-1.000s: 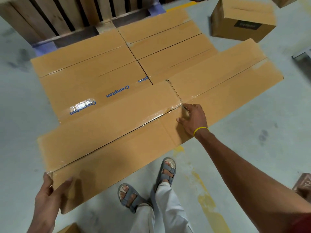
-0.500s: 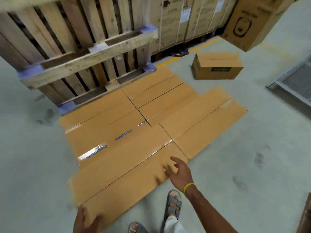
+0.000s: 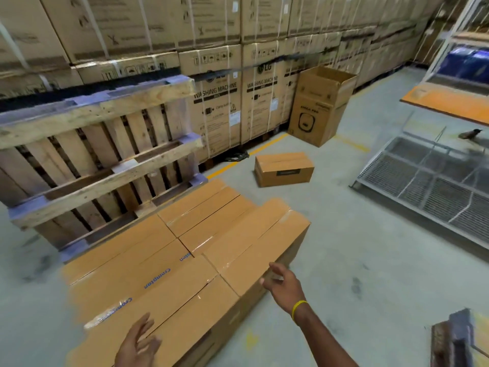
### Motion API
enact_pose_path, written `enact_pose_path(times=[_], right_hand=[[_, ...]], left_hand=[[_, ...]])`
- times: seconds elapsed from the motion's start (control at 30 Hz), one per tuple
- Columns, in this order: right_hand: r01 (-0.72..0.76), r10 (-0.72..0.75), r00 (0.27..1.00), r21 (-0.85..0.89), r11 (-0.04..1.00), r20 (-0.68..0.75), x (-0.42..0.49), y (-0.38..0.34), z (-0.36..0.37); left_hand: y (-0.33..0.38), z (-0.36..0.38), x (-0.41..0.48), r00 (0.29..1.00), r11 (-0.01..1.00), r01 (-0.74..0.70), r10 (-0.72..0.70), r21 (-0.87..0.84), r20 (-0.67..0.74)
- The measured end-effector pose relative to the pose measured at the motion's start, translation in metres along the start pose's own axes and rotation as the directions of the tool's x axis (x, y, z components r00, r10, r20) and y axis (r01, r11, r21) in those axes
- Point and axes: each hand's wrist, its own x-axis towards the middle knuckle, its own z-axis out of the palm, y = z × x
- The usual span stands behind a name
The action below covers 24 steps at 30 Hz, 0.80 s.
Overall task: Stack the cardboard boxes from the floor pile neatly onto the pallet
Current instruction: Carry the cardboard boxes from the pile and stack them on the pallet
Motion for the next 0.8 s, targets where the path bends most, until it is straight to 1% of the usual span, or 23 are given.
enact_pose_path(times=[0.03, 0.13, 0.17, 0.27, 0.37, 0.43, 0.5, 0.6, 0.8], right_hand=[[0.012, -0.012, 1.0, 0.009, 1.0, -0.017, -0.001, -0.004, -0.02], [0.058, -0.054, 0.994, 0.042, 0.997, -0.094, -0.002, -0.006, -0.079], [0.072, -0.064, 0.991, 0.059, 0.996, -0.121, -0.003, -0.004, -0.099], [0.113, -0.09, 0.977, 0.109, 0.988, -0.196, -0.007, 0.008, -0.157], [0.134, -0.097, 0.963, 0.133, 0.982, -0.253, -0.014, 0.02, -0.205], [0.148, -0.102, 0.953, 0.145, 0.978, -0.285, -0.015, 0.026, -0.234], [0.154, -0.104, 0.947, 0.145, 0.977, -0.304, -0.015, 0.029, -0.258], [0.154, -0.103, 0.939, 0.135, 0.979, -0.329, -0.009, 0.032, -0.291], [0.159, -0.103, 0.931, 0.135, 0.978, -0.35, 0.03, 0.033, -0.337]], left_hand=[[0.023, 0.009, 0.002, 0.997, 0.998, -0.049, 0.052, 0.05, -0.064], [0.07, 0.078, -0.003, 0.99, 0.985, -0.144, 0.143, 0.096, 0.013], [0.085, 0.103, -0.007, 0.979, 0.972, -0.2, 0.194, 0.125, 0.061], [0.126, 0.182, -0.026, 0.938, 0.938, -0.309, 0.272, 0.157, 0.216], [0.155, 0.255, -0.047, 0.889, 0.92, -0.371, 0.314, 0.123, 0.332], [0.168, 0.298, -0.058, 0.86, 0.906, -0.406, 0.337, 0.116, 0.383], [0.178, 0.334, -0.068, 0.844, 0.9, -0.421, 0.344, 0.113, 0.411], [0.187, 0.384, -0.076, 0.835, 0.909, -0.406, 0.327, 0.095, 0.443], [0.198, 0.462, -0.055, 0.827, 0.917, -0.396, 0.333, 0.05, 0.453]])
